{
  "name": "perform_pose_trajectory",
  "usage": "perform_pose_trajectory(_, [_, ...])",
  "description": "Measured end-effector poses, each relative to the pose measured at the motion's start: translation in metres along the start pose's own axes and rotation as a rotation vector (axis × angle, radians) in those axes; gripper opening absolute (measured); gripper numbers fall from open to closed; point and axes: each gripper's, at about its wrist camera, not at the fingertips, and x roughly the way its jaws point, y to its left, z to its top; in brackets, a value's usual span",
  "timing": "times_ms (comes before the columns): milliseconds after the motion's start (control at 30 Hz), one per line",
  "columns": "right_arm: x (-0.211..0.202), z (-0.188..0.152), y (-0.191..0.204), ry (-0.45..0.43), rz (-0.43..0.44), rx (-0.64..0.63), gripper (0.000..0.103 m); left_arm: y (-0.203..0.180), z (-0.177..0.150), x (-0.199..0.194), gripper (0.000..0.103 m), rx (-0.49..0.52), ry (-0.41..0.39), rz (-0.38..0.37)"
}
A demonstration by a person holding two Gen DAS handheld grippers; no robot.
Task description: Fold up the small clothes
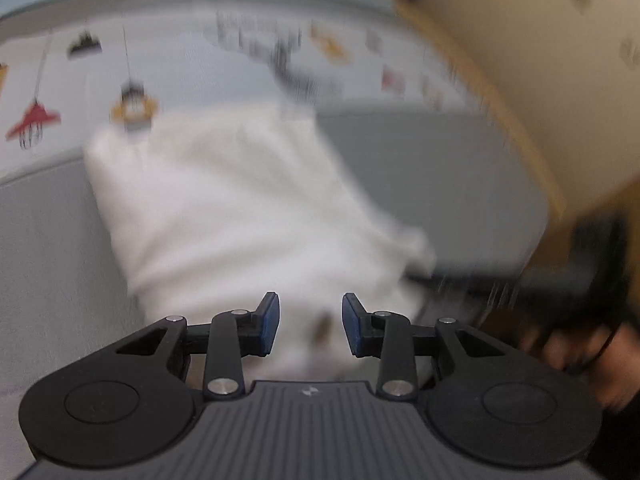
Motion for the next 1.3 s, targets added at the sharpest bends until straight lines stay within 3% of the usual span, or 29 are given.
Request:
perform_pose_trajectory(100, [0.007, 0.002, -0.012, 0.046, -0.054, 0.065, 0.005, 0.001, -0.017, 0.033, 0.033, 0.085, 0.134, 0.101])
perform_pose_trajectory(167, [0.010, 0.005, -0.015, 0.075, -0.063, 0.098, 0.005, 0.000, -0.017, 0.038, 0.032, 0.118, 0.155, 0.102])
perform_pose_trajectory(267, [0.002, 0.018, -0.002, 0.067, -0.101, 0.045, 0.006, 0.011, -0.006, 0.017, 0.032, 0.050, 0.051, 0.014])
perform_pose_trajectory(333, [-0.014, 0.031, 0.012, -0.002, -0.146, -0.033, 0.009, 0.022, -0.001, 0.000, 0.032, -0.010, -0.022, -0.018])
perform_pose_trajectory(367, [-0.022, 0.037, 0.021, -0.053, -0.157, -0.087, 0.013, 0.027, 0.002, -0.006, 0.032, -0.027, -0.054, -0.012])
perform_pose_trajectory(433, [-0.034, 0.050, 0.035, -0.168, -0.132, -0.197, 0.038, 0.037, 0.006, -0.013, 0.032, -0.062, -0.097, 0.046])
perform_pose_trajectory(500, [-0.031, 0.065, 0.046, -0.225, -0.081, -0.267, 0.041, 0.046, 0.011, -0.008, 0.032, -0.092, -0.080, 0.107])
perform_pose_trajectory(567, [-0.011, 0.082, 0.053, -0.210, -0.016, -0.289, 0.041, 0.046, 0.011, 0.005, 0.032, -0.066, -0.028, 0.154])
perform_pose_trajectory(633, [0.014, 0.092, 0.057, -0.191, -0.019, -0.290, 0.041, 0.043, 0.013, 0.011, 0.032, -0.028, -0.008, 0.185])
perform_pose_trajectory(800, [0.078, 0.102, 0.055, -0.068, -0.027, -0.189, 0.041, 0.041, 0.018, 0.013, 0.034, -0.013, 0.001, 0.184])
perform_pose_trajectory(900, [0.090, 0.107, 0.058, -0.063, -0.016, -0.161, 0.041, 0.038, 0.015, 0.015, 0.034, -0.016, 0.010, 0.174])
perform_pose_trajectory(967, [0.094, 0.109, 0.061, -0.072, -0.025, -0.164, 0.038, 0.038, 0.015, 0.015, 0.034, -0.014, 0.016, 0.170])
perform_pose_trajectory(1033, [0.097, 0.112, 0.062, -0.076, -0.027, -0.145, 0.019, 0.036, 0.014, 0.014, 0.034, -0.005, 0.018, 0.170])
perform_pose_trajectory(1133, [0.095, 0.112, 0.062, -0.089, -0.009, -0.141, 0.004, 0.036, 0.015, 0.016, 0.034, 0.000, 0.020, 0.173])
perform_pose_trajectory(1300, [0.069, 0.120, 0.054, -0.235, -0.026, -0.101, 0.003, 0.036, 0.016, 0.009, 0.034, -0.014, -0.006, 0.152])
